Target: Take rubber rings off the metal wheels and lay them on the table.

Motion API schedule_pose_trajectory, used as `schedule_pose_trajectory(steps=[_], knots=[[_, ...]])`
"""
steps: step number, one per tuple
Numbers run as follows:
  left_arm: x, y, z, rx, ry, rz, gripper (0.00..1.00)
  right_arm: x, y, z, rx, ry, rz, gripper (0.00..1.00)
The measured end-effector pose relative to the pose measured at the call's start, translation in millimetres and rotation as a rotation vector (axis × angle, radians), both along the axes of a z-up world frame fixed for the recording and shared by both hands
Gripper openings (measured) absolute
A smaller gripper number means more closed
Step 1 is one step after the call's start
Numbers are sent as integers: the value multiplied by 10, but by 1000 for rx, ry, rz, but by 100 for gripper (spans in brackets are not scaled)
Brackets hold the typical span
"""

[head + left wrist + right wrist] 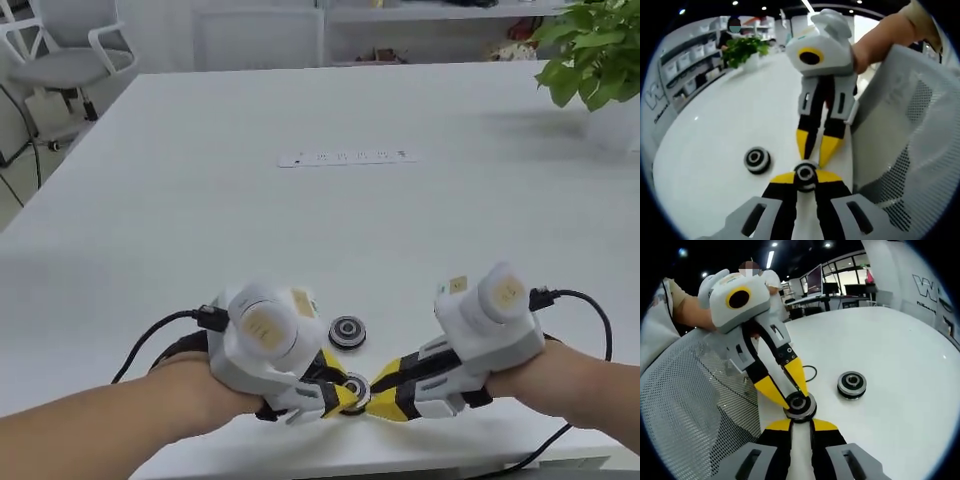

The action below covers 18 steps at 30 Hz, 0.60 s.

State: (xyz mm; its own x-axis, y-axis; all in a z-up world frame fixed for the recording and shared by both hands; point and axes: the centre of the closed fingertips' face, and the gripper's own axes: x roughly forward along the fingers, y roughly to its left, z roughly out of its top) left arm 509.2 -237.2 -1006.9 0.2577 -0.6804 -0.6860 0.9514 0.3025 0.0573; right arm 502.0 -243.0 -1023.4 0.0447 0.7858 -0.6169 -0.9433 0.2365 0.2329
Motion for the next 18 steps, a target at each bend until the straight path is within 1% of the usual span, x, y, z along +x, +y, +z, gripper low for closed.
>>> schedule_pose_trajectory(steps=[4, 11, 12, 13, 14, 16, 17, 18], knots=[[5, -2, 4, -10, 7, 7, 14, -1, -5, -3, 0, 7, -9, 10], [7, -1, 5, -16, 11, 11, 14, -5, -16, -6, 16, 56, -53, 5], [8, -2, 6, -17, 11, 12, 14, 3, -20, -12, 14, 58, -57, 3], [7, -4, 5, -19, 12, 12, 14, 19, -83, -62, -27, 47, -63, 0], [5, -5, 6, -19, 9, 10, 13, 9, -29, -27, 9, 64, -69, 0], [4, -3, 4, -20, 7, 12, 13, 20, -41, -26, 16, 81, -83, 0], [4, -3, 4, -20, 6, 13, 14, 19, -40, -28, 21, 96, -96, 0], [2, -3, 3, -19, 6, 14, 13, 19, -41, -23, 34, 121, -117, 0]])
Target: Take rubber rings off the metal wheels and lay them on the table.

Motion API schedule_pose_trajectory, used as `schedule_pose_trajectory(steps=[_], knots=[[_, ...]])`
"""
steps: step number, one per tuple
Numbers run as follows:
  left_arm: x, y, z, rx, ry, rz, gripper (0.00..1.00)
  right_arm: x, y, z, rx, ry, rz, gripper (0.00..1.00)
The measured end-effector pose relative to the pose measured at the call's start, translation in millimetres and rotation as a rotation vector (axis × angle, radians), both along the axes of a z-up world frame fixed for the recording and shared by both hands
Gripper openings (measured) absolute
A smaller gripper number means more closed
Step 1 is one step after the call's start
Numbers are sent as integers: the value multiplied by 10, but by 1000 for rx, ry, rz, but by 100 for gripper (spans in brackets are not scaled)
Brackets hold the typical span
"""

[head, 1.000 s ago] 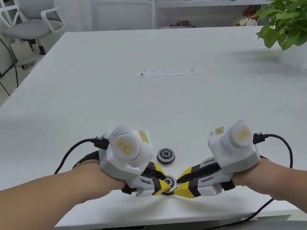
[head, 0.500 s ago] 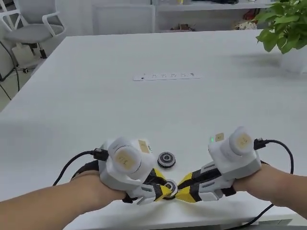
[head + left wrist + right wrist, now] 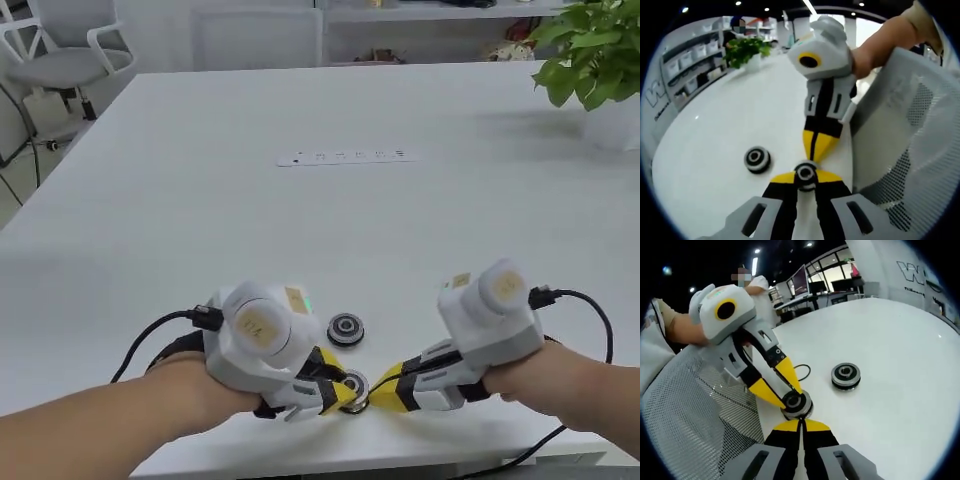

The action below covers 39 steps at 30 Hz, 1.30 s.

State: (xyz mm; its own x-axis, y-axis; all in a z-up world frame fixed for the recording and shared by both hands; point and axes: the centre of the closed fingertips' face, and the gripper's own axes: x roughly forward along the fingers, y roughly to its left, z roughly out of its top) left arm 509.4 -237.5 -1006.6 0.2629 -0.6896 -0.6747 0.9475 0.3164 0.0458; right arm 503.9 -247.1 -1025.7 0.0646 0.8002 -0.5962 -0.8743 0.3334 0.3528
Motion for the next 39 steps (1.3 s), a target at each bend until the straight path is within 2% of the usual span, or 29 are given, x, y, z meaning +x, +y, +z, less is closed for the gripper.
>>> schedule_pose_trajectory(steps=[3, 7, 8, 9, 10, 11, 12, 26, 39], knots=[[0, 0, -1, 2, -2, 1, 13, -1, -10, 26, 36, 65, -50, 0], [-2, 0, -3, 6, -3, 3, 13, 13, -28, 62, 81, 115, -99, 0], [-2, 0, -3, 7, -4, 2, 13, 23, -34, 72, 89, 121, -108, 0], [-3, 0, -3, 7, -3, 2, 13, 96, -45, 113, 116, 114, -151, 0], [-3, 0, -4, 7, -3, 3, 13, 96, -25, 172, 156, 150, -168, 0], [-1, 1, -4, 9, -5, 4, 13, 68, -18, 169, 154, 163, -162, 0], [-2, 0, -5, 10, -4, 3, 13, 73, -24, 152, 139, 132, -149, 0], [4, -3, -11, 34, 9, 15, 13, 47, 31, 220, 164, 141, -128, 0], [5, -5, -10, 40, 6, 10, 13, 18, 94, 258, 186, 149, -105, 0]])
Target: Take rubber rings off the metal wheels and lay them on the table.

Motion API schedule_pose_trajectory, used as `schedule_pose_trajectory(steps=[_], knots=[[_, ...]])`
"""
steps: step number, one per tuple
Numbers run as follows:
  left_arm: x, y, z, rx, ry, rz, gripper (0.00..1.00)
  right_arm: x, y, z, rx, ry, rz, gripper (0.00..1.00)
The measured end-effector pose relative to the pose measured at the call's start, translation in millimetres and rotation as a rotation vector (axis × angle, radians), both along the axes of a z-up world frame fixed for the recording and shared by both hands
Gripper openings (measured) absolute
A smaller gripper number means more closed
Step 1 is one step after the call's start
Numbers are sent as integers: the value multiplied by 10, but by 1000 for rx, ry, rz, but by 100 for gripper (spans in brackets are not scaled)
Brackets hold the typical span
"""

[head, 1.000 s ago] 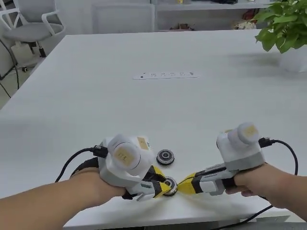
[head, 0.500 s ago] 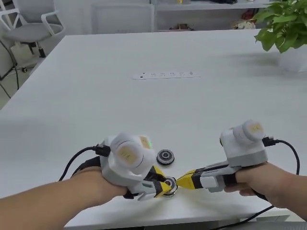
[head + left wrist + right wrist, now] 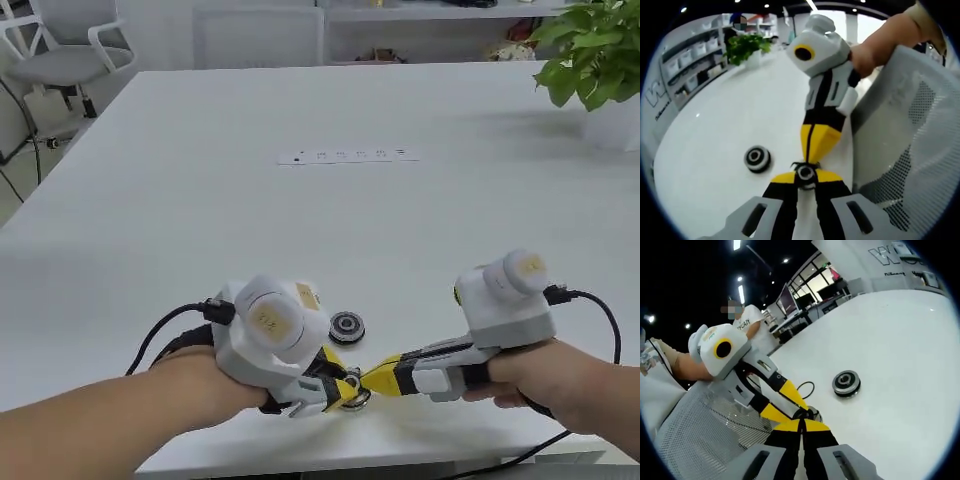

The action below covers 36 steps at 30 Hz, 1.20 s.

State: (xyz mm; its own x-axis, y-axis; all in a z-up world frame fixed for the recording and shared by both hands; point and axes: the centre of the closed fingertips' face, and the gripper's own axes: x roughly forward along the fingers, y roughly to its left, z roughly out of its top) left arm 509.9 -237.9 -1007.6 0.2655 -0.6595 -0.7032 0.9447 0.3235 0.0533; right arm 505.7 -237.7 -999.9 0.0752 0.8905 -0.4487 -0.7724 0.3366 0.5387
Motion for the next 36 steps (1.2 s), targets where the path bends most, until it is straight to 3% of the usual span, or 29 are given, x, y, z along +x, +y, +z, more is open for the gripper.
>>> schedule_pose_trajectory(steps=[3, 4, 5, 6, 7, 8, 9, 17, 25, 30, 36], knots=[[2, 0, 0, 2, -1, -2, 13, -14, 24, 22, 11, 1, 8, 0], [2, 0, 0, 2, -3, -2, 13, -52, 75, 92, 55, 17, 24, 0], [2, -1, 1, 1, -4, -1, 13, -32, 88, 113, 62, 8, 13, 0], [3, -1, 1, 0, -4, 0, 13, -108, 163, 239, 127, 34, 51, 0], [4, 0, 1, -1, -4, 0, 13, -70, 122, 151, 58, -5, 47, 0], [4, 0, 1, -2, -4, 0, 13, -58, 115, 138, 48, -44, 67, 0], [5, 0, 2, -3, -3, 0, 13, -58, 119, 141, 63, -8, 46, 0], [1, -6, 6, -11, -8, -14, 13, 9, 23, 68, 31, -27, 12, 0], [13, -16, 12, -29, 21, -3, 14, 21, -19, 11, -6, -30, 6, 0], [-25, -25, 19, -28, 40, -12, 17, 18, -22, -1, -11, -28, 7, 0], [-34, -10, 84, -29, 34, -21, 21, 19, -23, 12, -6, -25, 5, 0]])
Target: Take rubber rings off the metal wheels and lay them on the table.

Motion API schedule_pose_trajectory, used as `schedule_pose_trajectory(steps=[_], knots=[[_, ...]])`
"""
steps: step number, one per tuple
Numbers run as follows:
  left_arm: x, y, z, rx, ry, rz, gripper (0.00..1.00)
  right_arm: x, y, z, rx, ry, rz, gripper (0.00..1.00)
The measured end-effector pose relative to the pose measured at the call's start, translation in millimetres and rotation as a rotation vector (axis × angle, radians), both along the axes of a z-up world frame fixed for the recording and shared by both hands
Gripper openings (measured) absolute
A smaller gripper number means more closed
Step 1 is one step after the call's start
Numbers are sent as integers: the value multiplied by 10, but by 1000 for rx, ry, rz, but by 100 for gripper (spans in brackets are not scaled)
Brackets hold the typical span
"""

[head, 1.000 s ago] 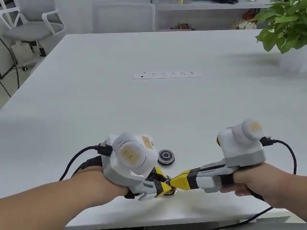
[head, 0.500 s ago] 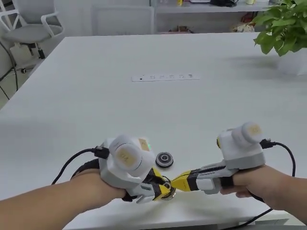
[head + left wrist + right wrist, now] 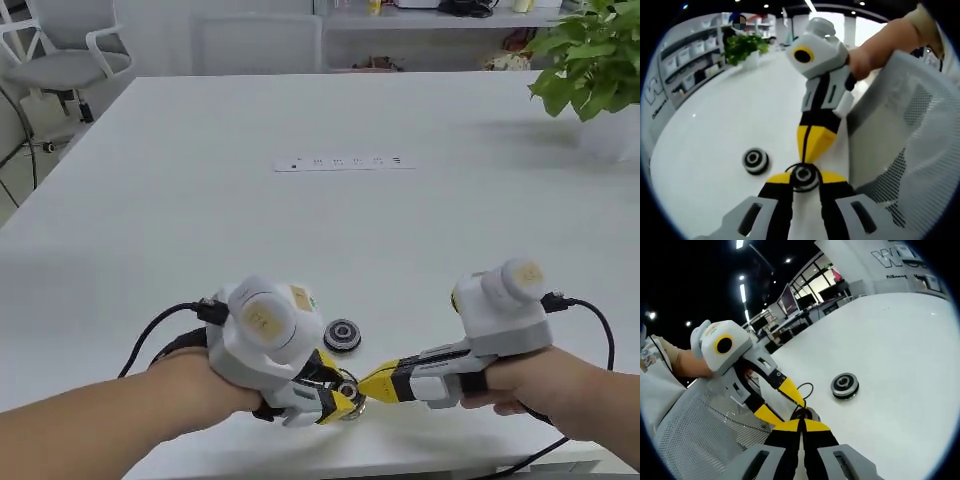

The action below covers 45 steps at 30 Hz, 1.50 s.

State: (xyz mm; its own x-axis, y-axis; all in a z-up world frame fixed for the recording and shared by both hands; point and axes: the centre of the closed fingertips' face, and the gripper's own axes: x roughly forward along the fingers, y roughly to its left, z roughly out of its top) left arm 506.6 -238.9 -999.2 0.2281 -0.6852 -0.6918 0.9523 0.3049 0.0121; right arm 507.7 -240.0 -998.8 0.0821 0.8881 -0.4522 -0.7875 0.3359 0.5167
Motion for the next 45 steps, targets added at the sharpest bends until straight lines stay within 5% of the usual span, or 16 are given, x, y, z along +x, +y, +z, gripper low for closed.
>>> schedule_pose_trajectory(steps=[13, 25, 45], knots=[[-21, 134, 274, -44, -14, 12, 30, 9, 20, 89, 18, -4, 4, 0], [-9, 401, 500, -81, -28, 59, 41, 41, 96, 222, 24, -16, 23, 0], [20, 891, 590, -116, -31, 169, 55, 164, 480, 364, 30, -45, 71, 0]])
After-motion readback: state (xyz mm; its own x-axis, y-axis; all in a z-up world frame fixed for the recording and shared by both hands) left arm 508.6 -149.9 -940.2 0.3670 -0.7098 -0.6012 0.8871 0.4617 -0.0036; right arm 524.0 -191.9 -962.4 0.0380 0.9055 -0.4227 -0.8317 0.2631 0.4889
